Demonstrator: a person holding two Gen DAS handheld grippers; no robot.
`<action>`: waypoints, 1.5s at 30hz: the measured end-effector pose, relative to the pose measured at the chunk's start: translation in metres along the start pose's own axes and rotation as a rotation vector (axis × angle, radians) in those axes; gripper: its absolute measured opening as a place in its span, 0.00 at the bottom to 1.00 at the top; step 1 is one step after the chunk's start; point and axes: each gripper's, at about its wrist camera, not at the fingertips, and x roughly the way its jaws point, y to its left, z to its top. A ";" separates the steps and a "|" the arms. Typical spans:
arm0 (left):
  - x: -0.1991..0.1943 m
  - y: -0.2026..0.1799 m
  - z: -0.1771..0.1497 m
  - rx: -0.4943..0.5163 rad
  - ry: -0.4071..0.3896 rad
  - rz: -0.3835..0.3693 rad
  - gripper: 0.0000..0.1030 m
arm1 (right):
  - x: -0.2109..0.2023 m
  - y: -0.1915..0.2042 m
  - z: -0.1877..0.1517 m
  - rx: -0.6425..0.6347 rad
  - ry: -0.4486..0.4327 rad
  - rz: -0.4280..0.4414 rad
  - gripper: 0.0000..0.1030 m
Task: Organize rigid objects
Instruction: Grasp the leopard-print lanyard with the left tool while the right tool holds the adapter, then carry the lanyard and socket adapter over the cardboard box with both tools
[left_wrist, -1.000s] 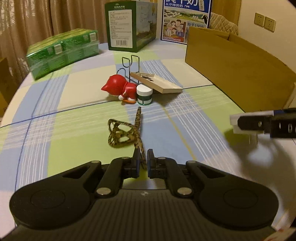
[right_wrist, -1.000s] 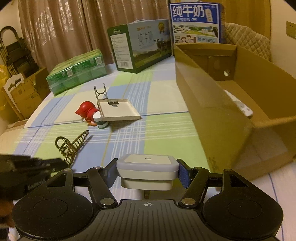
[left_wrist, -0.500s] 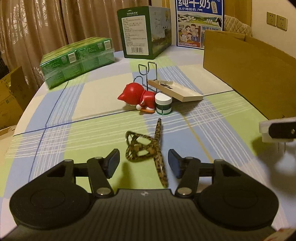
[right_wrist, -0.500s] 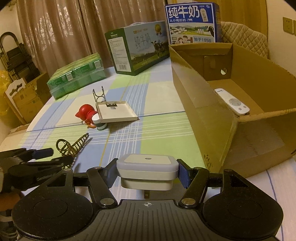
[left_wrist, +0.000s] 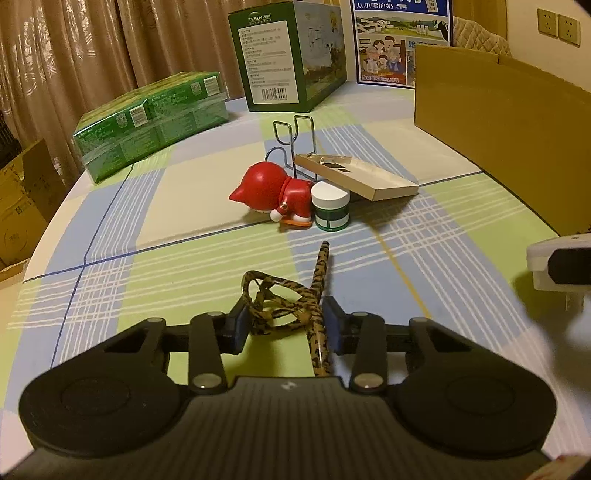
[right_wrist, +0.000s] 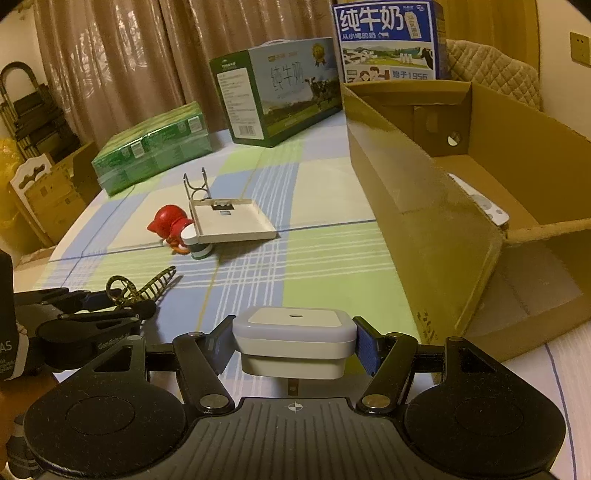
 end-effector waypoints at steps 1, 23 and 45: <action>-0.001 0.000 0.000 -0.002 0.004 0.001 0.34 | 0.000 0.001 0.000 -0.004 0.000 0.002 0.60; -0.109 -0.007 0.009 -0.163 -0.027 -0.079 0.32 | -0.076 0.018 0.003 -0.042 -0.085 0.024 0.60; -0.199 -0.049 0.034 -0.143 -0.107 -0.125 0.32 | -0.164 0.000 0.002 -0.022 -0.195 0.024 0.60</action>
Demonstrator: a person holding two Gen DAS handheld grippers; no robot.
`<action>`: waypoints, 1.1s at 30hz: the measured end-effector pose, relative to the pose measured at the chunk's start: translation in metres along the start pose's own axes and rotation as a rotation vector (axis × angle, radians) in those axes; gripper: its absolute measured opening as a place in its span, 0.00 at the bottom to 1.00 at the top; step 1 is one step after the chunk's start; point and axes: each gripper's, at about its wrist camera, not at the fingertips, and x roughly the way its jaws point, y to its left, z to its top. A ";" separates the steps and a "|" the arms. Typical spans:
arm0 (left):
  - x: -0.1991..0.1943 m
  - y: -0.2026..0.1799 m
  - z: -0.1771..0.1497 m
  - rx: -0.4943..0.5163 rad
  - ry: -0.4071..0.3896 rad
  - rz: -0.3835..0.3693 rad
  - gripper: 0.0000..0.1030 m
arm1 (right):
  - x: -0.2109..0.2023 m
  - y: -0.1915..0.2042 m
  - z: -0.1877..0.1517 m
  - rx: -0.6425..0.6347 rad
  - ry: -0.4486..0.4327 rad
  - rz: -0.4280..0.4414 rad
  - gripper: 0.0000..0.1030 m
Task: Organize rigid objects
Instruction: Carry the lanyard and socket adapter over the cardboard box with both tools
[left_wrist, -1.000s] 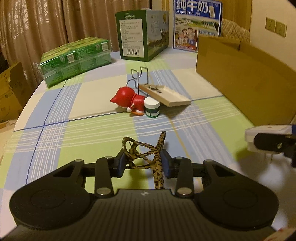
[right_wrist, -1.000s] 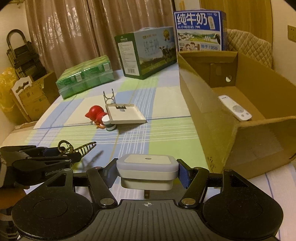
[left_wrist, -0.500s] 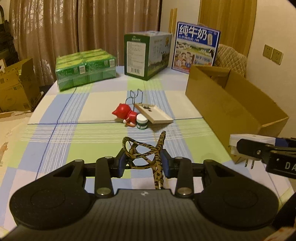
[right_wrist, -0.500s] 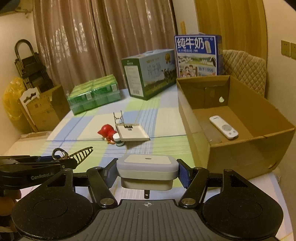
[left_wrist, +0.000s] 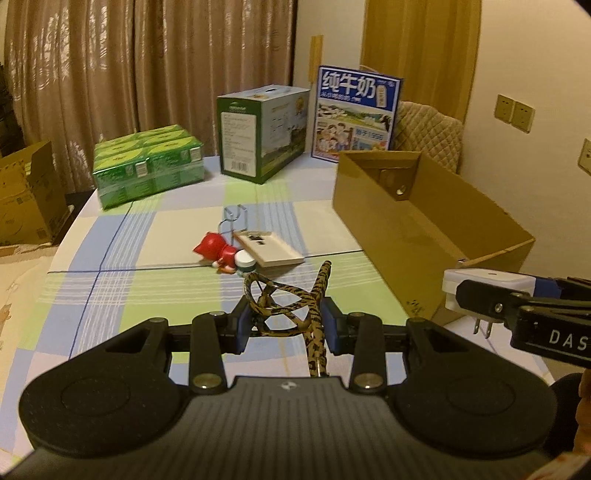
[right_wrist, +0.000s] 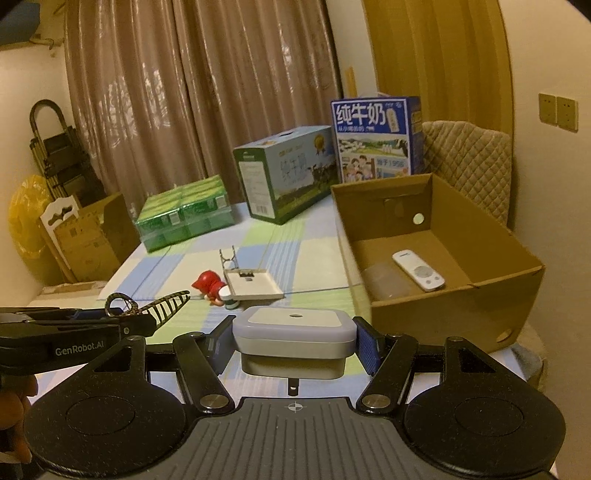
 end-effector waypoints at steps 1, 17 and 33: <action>-0.001 -0.003 0.001 0.004 -0.002 -0.005 0.32 | -0.003 -0.004 0.000 0.002 -0.004 -0.002 0.60; 0.012 -0.063 0.029 0.067 -0.019 -0.127 0.32 | -0.034 -0.069 0.031 0.023 -0.078 -0.107 0.60; 0.072 -0.132 0.074 0.131 -0.016 -0.227 0.32 | 0.024 -0.156 0.068 0.002 -0.029 -0.149 0.60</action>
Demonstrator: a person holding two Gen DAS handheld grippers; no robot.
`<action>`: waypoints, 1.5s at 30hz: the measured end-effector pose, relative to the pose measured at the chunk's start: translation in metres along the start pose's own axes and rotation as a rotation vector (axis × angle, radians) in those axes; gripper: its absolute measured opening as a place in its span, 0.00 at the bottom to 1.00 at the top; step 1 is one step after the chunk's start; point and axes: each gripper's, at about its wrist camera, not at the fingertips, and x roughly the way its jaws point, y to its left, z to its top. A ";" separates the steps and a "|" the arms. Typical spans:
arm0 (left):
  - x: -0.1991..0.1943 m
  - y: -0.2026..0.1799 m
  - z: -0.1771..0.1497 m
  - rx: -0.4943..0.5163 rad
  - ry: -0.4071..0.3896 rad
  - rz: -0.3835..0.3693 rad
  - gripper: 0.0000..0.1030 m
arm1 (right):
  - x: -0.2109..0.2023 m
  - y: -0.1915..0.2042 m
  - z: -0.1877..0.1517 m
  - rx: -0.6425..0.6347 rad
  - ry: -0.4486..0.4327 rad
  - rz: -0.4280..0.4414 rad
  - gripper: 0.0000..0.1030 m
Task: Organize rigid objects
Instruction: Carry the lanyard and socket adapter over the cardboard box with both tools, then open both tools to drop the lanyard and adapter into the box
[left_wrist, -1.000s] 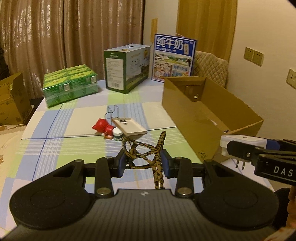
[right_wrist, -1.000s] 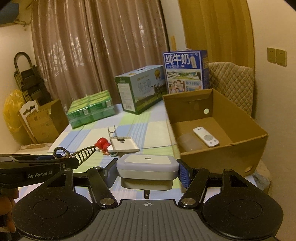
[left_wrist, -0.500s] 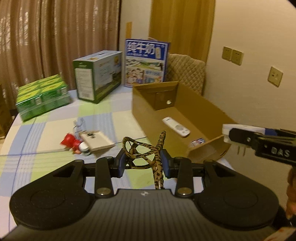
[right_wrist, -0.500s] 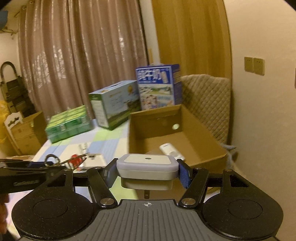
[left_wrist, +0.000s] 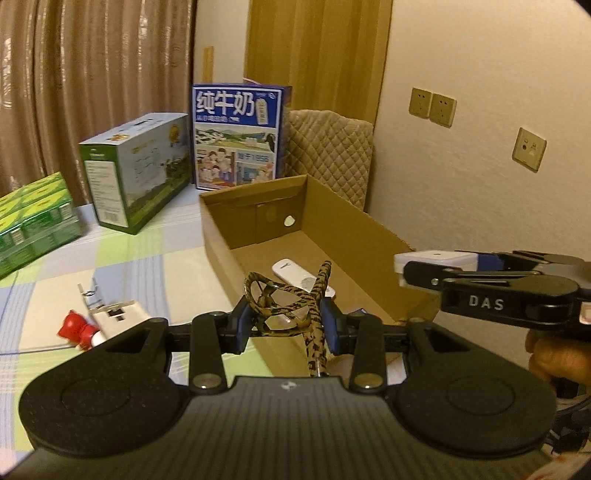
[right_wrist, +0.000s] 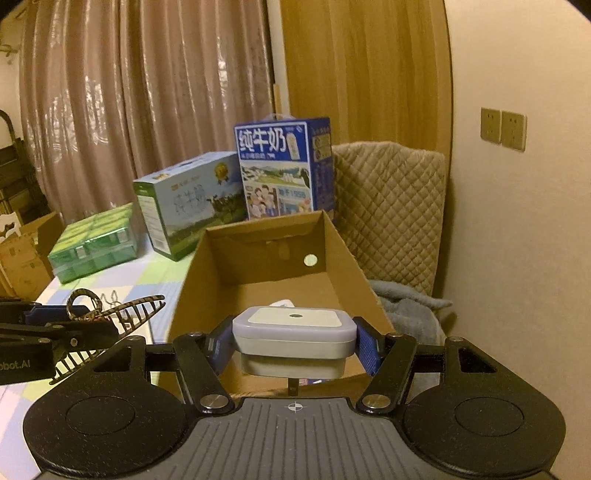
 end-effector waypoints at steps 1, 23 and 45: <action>0.006 -0.001 0.001 0.003 0.006 -0.003 0.32 | 0.006 -0.005 0.001 0.006 0.008 0.000 0.60; 0.088 -0.018 0.006 0.089 0.103 -0.046 0.32 | 0.046 -0.043 0.006 0.112 0.037 -0.007 0.60; 0.089 -0.012 0.014 0.069 0.083 -0.033 0.34 | 0.044 -0.056 0.007 0.158 0.038 -0.019 0.60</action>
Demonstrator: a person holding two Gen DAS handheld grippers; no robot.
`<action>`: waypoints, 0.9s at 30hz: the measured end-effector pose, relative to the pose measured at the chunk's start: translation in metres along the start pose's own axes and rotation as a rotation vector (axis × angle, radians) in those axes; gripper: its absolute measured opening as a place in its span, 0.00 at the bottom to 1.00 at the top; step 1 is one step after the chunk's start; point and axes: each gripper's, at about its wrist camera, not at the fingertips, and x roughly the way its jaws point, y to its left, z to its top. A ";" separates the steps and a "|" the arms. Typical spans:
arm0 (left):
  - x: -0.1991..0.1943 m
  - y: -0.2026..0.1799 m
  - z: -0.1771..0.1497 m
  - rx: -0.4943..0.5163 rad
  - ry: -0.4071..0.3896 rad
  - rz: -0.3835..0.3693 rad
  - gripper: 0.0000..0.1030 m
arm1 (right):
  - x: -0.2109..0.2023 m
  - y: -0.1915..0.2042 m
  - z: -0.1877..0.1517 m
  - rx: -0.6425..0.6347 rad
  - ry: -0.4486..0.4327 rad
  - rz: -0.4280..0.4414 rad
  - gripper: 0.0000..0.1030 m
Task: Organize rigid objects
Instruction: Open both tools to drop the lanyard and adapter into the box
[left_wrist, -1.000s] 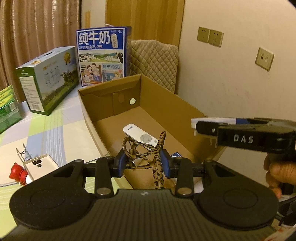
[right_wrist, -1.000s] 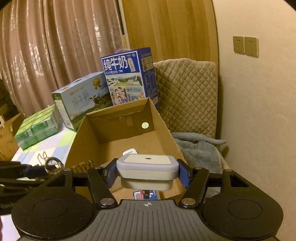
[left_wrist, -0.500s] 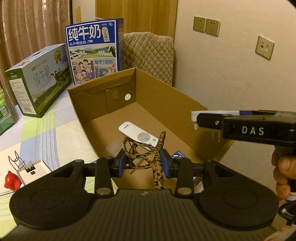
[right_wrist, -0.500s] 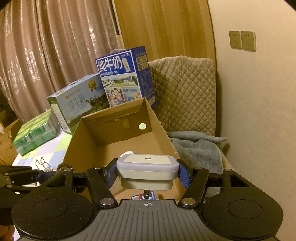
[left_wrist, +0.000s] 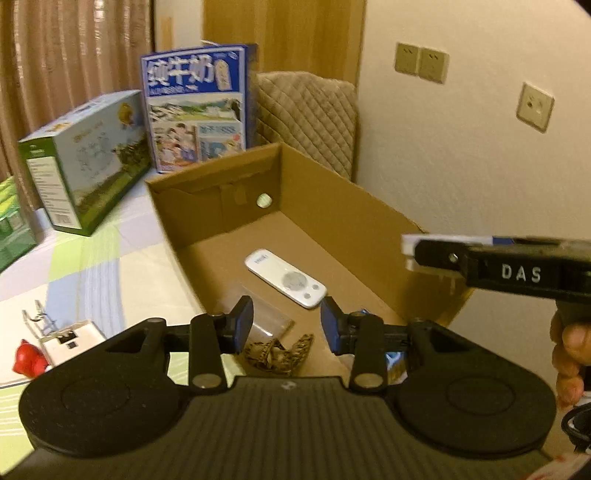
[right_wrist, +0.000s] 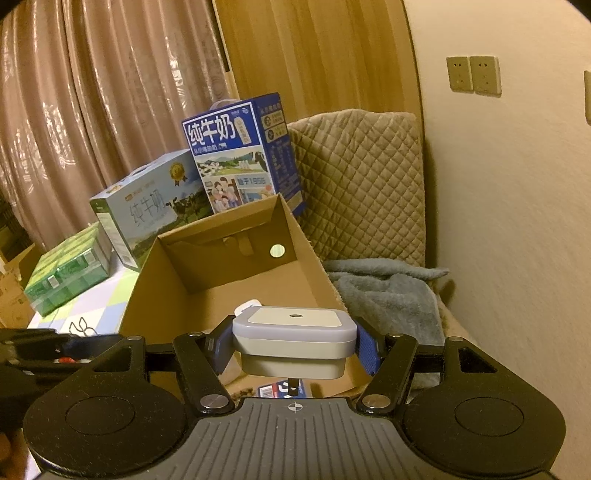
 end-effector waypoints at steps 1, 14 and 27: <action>-0.004 0.003 0.000 -0.009 -0.007 0.005 0.34 | 0.000 0.000 0.000 0.000 0.000 0.000 0.60; -0.047 0.040 -0.013 -0.106 -0.043 0.066 0.34 | 0.002 0.027 -0.004 -0.043 0.024 0.043 0.60; -0.069 0.063 -0.032 -0.174 -0.046 0.079 0.34 | 0.033 0.063 -0.013 -0.115 0.105 0.082 0.60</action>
